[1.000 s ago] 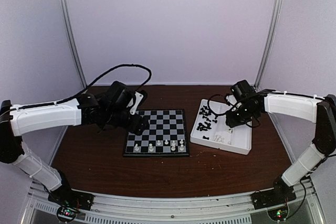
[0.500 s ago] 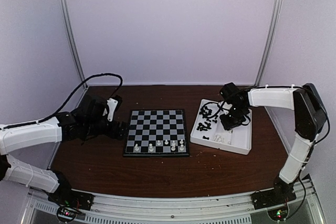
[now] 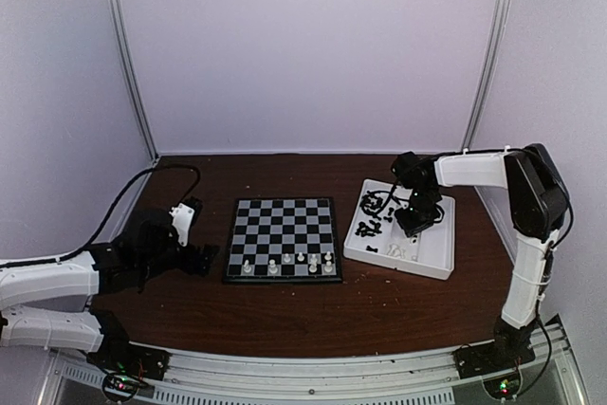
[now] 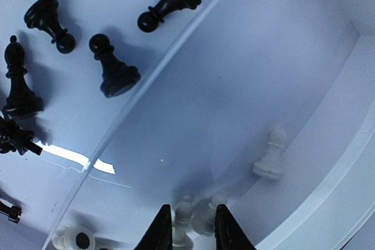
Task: Set up the chess pieces on the board
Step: Pick up the chess piece from the storage box.
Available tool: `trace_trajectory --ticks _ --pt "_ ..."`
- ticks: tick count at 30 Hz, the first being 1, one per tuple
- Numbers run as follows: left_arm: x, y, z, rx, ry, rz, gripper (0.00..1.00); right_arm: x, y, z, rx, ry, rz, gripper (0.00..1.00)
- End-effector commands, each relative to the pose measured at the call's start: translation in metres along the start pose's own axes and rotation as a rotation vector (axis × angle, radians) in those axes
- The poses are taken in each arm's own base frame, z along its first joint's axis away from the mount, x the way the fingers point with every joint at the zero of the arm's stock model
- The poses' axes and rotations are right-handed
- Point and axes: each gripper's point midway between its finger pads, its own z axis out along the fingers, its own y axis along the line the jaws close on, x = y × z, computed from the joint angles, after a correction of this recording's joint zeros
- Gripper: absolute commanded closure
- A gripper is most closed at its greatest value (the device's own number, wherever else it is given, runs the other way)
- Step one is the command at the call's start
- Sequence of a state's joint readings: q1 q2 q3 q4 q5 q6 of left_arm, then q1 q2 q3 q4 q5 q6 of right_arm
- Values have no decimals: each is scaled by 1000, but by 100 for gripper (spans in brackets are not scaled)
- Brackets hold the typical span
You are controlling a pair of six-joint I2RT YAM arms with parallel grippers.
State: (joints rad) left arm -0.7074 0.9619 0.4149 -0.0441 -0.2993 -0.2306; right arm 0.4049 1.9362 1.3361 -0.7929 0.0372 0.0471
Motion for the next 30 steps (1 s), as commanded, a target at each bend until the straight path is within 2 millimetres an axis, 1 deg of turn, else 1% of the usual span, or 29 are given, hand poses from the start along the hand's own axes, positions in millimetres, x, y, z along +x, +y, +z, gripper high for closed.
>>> trace_trajectory --ticks 1,5,9,11,17,19,26,30 --pt "-14 0 -2 9 -94 23 4 8 0 3 -6 58 -20 74" --pt "-16 -2 -3 19 -99 34 6 15 2 8 -14 89 -30 75" --pt "-17 -8 -4 61 -104 35 6 19 6 11 -30 105 -18 77" --pt "-17 -10 -5 72 -109 35 6 19 8 8 -31 97 -10 77" --pt "-14 -14 -3 91 -111 28 7 3 14 -21 -39 20 -1 77" --pt "-15 -15 -2 98 -100 33 8 1 17 -26 -41 17 -13 76" --pt "-13 -20 1 121 -79 38 9 1 22 -30 -41 7 -10 76" --pt "-13 -20 1 119 -78 38 9 7 24 -26 -42 28 -2 76"
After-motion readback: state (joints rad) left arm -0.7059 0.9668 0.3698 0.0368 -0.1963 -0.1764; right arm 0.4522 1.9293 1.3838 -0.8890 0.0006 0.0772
